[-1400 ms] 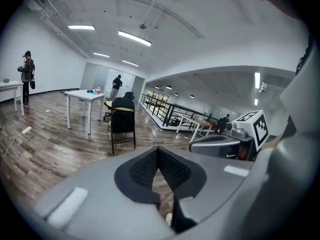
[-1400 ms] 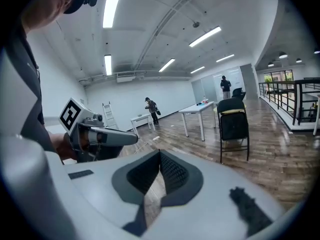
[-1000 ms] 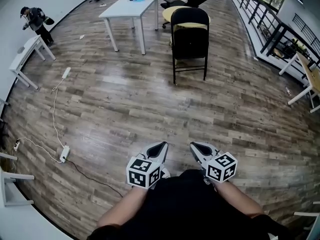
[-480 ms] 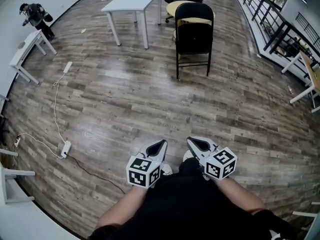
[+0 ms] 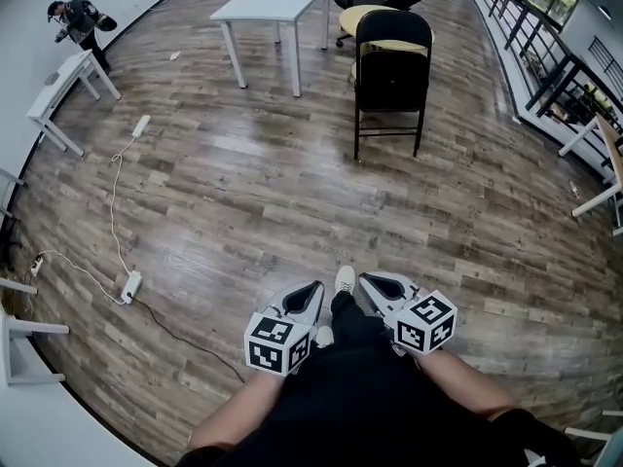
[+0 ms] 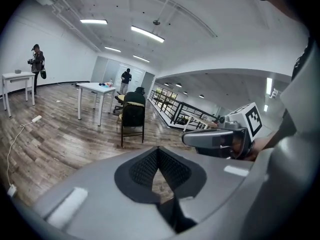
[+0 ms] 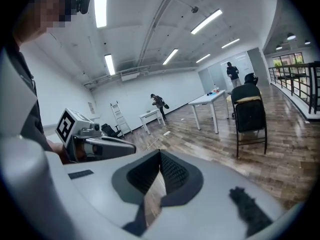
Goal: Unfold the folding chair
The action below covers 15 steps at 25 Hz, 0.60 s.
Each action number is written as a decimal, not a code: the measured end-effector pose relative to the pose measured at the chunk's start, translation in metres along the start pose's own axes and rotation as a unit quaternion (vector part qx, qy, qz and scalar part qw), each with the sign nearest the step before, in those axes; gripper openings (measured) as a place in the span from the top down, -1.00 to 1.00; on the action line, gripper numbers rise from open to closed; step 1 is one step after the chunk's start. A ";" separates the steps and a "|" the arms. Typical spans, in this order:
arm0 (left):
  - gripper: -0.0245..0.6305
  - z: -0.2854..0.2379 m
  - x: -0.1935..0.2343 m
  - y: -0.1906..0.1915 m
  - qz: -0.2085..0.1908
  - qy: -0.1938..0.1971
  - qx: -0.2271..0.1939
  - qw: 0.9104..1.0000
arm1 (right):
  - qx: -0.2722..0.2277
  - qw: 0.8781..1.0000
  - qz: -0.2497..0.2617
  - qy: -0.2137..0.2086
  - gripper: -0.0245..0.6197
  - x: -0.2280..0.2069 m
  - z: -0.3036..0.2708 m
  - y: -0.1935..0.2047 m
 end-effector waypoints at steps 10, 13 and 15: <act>0.90 -0.031 0.040 -0.020 0.022 -0.032 0.011 0.999 | 0.009 1.000 -0.023 -0.015 0.91 -0.042 -0.041 -0.011; 0.90 -0.044 0.050 -0.039 0.017 -0.033 0.011 0.999 | 0.000 0.999 -0.034 -0.015 0.91 -0.063 -0.055 -0.024; 0.90 -0.053 0.058 -0.054 0.014 -0.039 0.008 0.999 | -0.008 0.999 -0.035 -0.016 0.91 -0.076 -0.065 -0.036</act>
Point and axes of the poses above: the fingertips, and each gripper's own axes: z backward along the fingers, x to its left, y out of its underside, the point moved 10 cm from there along z, backward along the fingers, and after that the axes turned 6 degrees about z, right-handed, at the moved point
